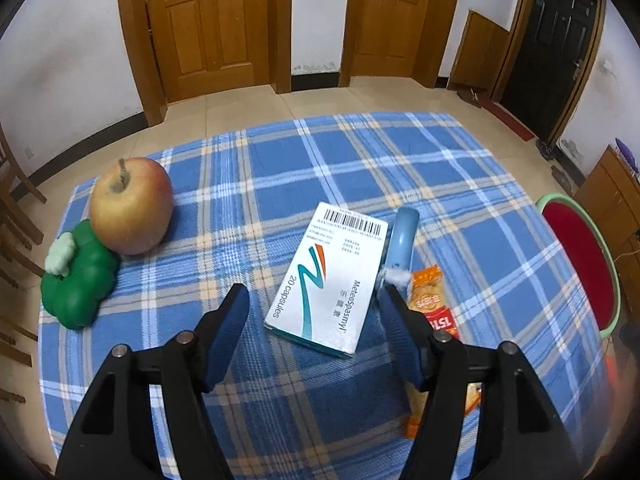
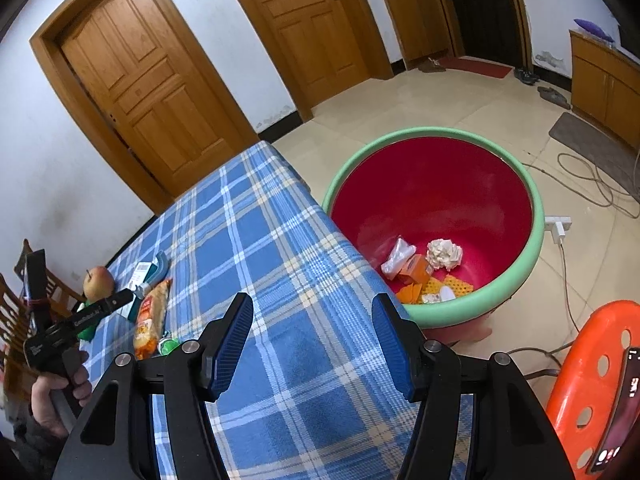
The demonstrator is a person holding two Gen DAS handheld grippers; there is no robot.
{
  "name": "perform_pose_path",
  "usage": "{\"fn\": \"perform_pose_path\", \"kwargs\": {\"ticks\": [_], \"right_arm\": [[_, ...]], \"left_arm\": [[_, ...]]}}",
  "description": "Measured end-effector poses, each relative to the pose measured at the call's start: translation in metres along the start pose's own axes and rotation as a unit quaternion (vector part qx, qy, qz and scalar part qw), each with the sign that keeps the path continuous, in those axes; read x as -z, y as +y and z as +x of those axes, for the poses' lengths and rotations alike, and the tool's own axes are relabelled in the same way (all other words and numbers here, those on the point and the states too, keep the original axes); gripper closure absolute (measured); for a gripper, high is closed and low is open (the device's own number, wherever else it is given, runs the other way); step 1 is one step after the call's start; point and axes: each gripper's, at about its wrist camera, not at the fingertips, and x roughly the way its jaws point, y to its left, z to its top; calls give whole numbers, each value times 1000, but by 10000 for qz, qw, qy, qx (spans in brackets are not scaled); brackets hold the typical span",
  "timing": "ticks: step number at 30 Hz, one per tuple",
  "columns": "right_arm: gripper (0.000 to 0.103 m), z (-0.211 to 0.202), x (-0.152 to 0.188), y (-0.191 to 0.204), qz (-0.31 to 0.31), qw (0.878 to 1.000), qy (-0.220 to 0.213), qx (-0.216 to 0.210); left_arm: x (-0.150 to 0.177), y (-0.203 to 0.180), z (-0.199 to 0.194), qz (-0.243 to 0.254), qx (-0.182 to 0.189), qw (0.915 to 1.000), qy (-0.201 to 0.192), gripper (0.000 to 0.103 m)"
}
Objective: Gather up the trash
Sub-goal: 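Move both tools back over the table toward the medicine box and green toy, then grasp the white medicine box with the left tool while the right tool grasps the green toy figure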
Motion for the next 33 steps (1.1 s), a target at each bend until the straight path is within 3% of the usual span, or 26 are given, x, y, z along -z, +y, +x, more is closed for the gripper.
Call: {"fn": "perform_pose_path", "kwargs": {"ticks": [5,14,24,33], "right_arm": [[40,3,1,1,-24,10000,45,22],[40,7,4,6,-65,9999,95,-12],[40,5,11,21,-255,9993,170,-232],[40,19,23,61,-910,9929,483,-591]], "left_arm": [[1,2,15,-83,-174,9998,83,36],[6,5,18,-84,-156,9998,-6,40],[28,14,-31,-528,88,9983,-231,40],[66,25,-79,-1108,110,9928,-435,40]]}}
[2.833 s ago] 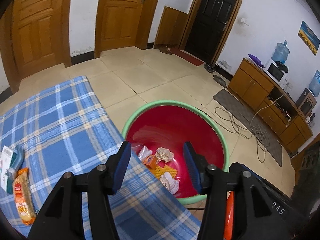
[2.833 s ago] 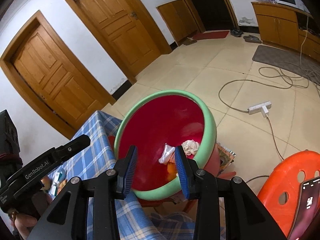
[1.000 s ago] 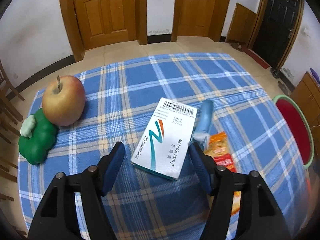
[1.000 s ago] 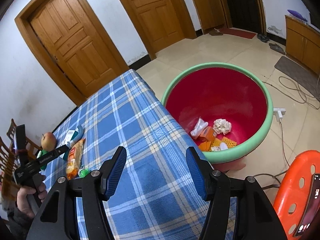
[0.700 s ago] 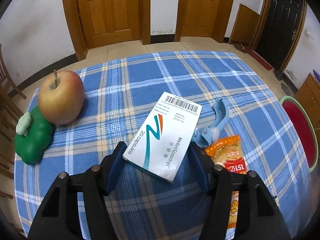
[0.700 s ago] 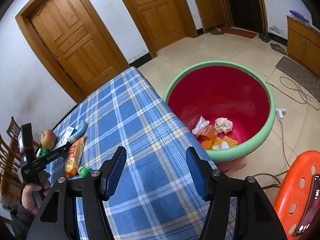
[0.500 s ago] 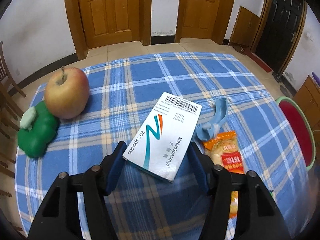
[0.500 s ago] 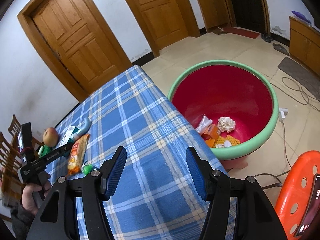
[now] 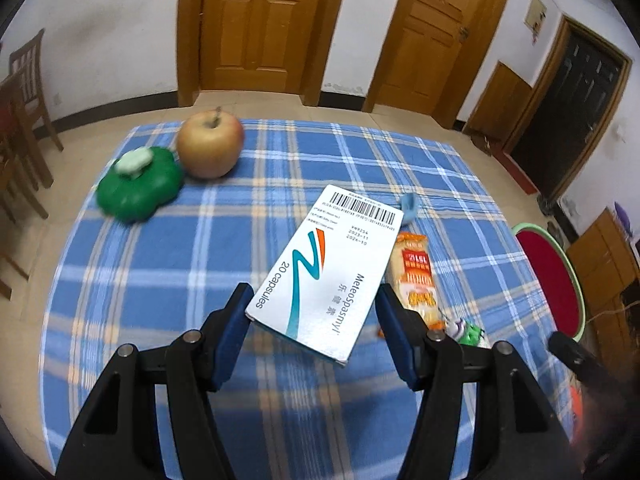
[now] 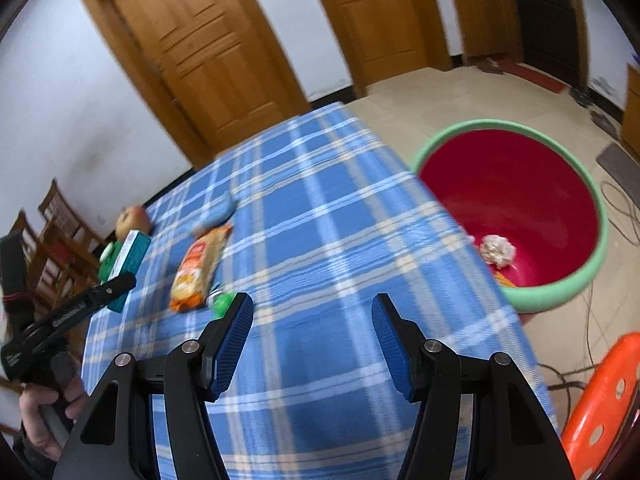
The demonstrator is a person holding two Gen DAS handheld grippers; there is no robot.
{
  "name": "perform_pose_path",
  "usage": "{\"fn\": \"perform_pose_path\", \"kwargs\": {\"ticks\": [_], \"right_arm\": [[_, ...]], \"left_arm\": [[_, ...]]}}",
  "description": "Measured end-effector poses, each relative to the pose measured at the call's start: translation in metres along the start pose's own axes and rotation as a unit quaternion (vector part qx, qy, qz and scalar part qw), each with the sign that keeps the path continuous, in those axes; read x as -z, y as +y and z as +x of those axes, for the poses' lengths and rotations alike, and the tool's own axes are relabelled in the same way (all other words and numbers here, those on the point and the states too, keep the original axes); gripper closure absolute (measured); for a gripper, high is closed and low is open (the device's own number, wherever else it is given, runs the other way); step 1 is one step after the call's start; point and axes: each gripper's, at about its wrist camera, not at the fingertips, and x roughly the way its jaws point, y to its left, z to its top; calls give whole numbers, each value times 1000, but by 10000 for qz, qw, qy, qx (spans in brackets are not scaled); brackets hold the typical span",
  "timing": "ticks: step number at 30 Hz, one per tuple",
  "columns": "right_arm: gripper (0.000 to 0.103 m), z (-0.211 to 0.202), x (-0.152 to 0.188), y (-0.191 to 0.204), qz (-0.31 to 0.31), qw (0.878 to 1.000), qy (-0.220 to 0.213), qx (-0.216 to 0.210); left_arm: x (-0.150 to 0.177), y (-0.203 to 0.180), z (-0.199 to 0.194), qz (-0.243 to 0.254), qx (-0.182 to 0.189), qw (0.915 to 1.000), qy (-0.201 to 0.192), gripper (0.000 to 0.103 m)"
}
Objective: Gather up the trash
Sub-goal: 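Grasp the white medicine box with the left tool while the right tool grasps the green toy figure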
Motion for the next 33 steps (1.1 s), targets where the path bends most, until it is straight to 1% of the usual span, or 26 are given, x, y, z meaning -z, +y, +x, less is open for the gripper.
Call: {"fn": "perform_pose_path", "kwargs": {"ticks": [7,15,19,23,25,27,28,30,31,33], "right_arm": [[40,25,1,30,-483,9982,273,-211],[40,56,4,53,-872,9939,611,-271],[40,66,3,58,-978,9924,689,-276],[40,70,3,66,-1127,9917,597,-189],[44,73,4,72,-1257,9905,526,-178],[61,74,6,76,-1444,9885,457,-42],[61,74,7,78,-1548,9871,411,18],[63,74,9,77,-1575,9867,399,1],[65,73,9,75,-1563,9869,403,-26],[65,71,10,71,-1492,9879,421,-97]], "left_arm": [[13,7,-15,-164,-100,9998,-67,40],[22,11,-20,-300,-160,9994,-102,40],[26,14,-20,-392,-189,9990,-81,40],[28,15,-19,-462,-213,9987,-61,40],[29,15,-20,-485,-206,9986,-60,40],[30,14,-20,-487,-193,9986,-69,40],[30,13,-21,-480,-189,9986,-74,40],[30,11,-22,-454,-173,9988,-88,40],[30,9,-23,-441,-168,9988,-92,40],[29,6,-25,-402,-142,9990,-118,40]]}}
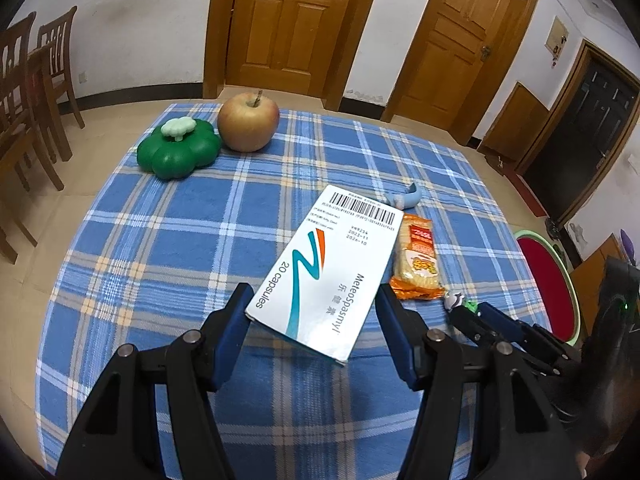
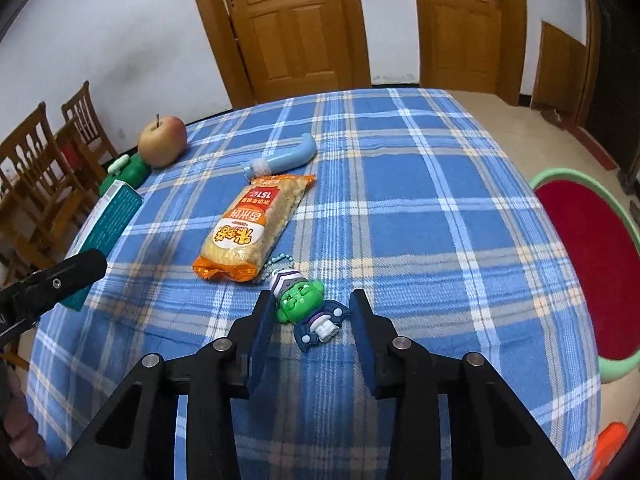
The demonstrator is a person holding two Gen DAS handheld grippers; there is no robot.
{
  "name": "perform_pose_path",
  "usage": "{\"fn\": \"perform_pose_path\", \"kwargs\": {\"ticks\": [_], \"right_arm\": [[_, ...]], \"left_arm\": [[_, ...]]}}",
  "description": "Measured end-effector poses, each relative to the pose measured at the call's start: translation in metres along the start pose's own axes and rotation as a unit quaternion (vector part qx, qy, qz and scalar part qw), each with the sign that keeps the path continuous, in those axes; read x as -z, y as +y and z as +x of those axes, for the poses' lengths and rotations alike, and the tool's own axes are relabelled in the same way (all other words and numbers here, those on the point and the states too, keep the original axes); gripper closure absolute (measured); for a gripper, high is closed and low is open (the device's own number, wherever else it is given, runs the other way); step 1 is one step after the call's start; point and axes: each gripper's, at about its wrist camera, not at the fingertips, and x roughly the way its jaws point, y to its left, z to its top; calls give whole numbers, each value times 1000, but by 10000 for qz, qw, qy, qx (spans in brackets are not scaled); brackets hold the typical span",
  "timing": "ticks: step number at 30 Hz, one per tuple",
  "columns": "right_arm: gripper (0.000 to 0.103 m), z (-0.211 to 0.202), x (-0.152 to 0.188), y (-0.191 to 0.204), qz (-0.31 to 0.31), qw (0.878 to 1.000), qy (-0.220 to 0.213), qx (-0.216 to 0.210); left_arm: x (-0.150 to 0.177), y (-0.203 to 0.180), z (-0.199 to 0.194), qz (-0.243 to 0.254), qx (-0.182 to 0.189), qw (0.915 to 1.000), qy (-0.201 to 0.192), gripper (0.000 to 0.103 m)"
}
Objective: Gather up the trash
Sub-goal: 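Grasp the white medicine box with the left tool while the right tool grasps the green toy figure, then carry the box and toy over the red basin and open both tools to drop them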
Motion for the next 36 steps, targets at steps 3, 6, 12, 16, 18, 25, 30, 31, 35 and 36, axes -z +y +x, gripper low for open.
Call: {"fn": "perform_pose_path", "kwargs": {"ticks": [3,6,12,16,18,25,30,31,35,36], "right_arm": [[65,-4,3,-5,107,9999,-14,-83],[65,-11,8,-12,257,9995,-55,-167],[65,-32,14,-29,570,9978,-215,-244],[65,-52,15,-44,783,9958,-414,-226],[65,-61,16,-51,867,9948,-508,-183],[65,-92,14,-89,1322,9875,-863,-19],[65,-110,9,-120,1523,9816,-1133,219],[65,-113,8,-129,1590,9796,-1190,300],[65,-118,7,-158,1821,9740,-1258,475],[65,-118,7,-165,1873,9728,-1260,514]], "left_arm": [[-1,-5,-3,49,30,10000,-25,40],[-1,-12,-6,89,95,9999,-27,40],[-1,-26,-10,190,224,9996,-11,40],[-4,-40,-12,290,357,9989,-5,40],[-6,-50,-12,382,422,9984,14,40],[-13,-97,-6,824,763,9936,102,40],[-18,-136,4,1077,1008,9890,115,40],[-18,-144,7,1125,1045,9880,139,40],[-18,-176,26,1336,1211,9831,306,40],[-17,-183,30,1373,1240,9821,346,40]]}}
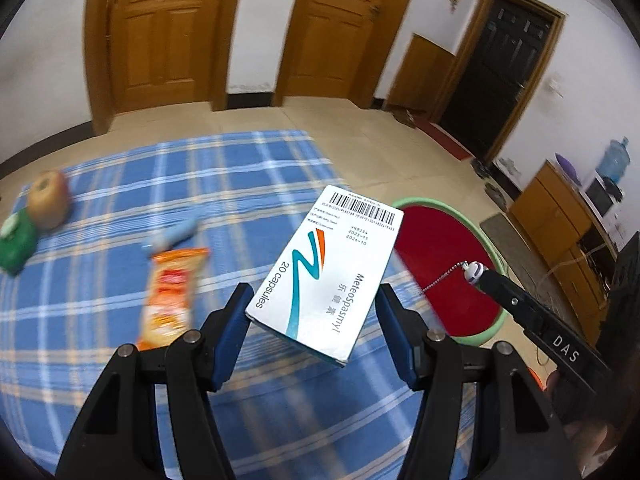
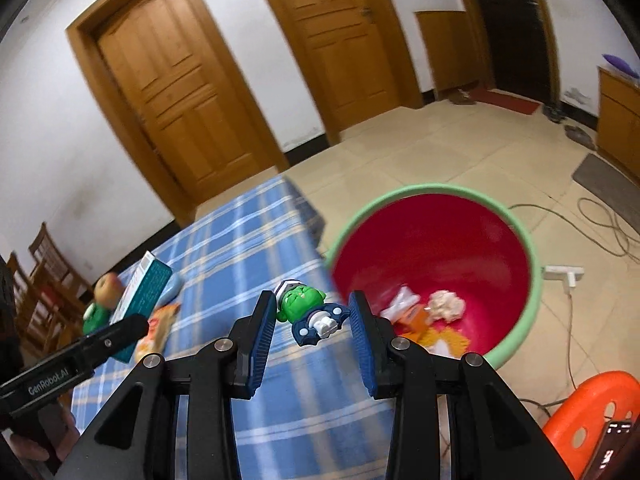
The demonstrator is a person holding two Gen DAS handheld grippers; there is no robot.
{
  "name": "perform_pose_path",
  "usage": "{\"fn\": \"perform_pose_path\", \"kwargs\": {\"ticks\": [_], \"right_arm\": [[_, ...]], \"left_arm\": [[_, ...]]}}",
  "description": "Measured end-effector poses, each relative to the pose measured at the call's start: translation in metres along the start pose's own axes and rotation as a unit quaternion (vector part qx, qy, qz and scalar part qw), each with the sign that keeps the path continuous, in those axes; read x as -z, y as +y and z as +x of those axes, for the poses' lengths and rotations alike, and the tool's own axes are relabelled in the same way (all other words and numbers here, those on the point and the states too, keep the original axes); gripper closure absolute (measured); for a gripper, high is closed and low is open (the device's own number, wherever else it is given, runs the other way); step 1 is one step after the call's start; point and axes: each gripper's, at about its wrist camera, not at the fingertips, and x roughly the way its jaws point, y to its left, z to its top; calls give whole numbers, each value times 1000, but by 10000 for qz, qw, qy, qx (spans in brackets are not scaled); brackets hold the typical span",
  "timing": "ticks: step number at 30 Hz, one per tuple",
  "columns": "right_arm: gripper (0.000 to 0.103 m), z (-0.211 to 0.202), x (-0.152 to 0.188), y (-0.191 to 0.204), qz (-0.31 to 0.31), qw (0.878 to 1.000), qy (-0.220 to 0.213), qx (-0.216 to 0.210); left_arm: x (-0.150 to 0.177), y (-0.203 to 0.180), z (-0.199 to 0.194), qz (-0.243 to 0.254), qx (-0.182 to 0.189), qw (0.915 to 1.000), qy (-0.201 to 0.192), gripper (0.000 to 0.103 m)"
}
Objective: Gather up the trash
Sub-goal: 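Carry the box and toy over the red basin and open both tools to drop them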
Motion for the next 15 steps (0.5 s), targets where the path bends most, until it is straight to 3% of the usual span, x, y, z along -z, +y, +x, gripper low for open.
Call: {"fn": "perform_pose_path", "kwargs": {"ticks": [10,15], "right_arm": [[65,24,-6,-68,486,9972,115,565],[65,33,-5,-86,728,9955,240,551]], "left_arm": [[-12,-53,47,417,258,9983,321,40],[-18,-69,63,539,277,9974,379,41]]}}
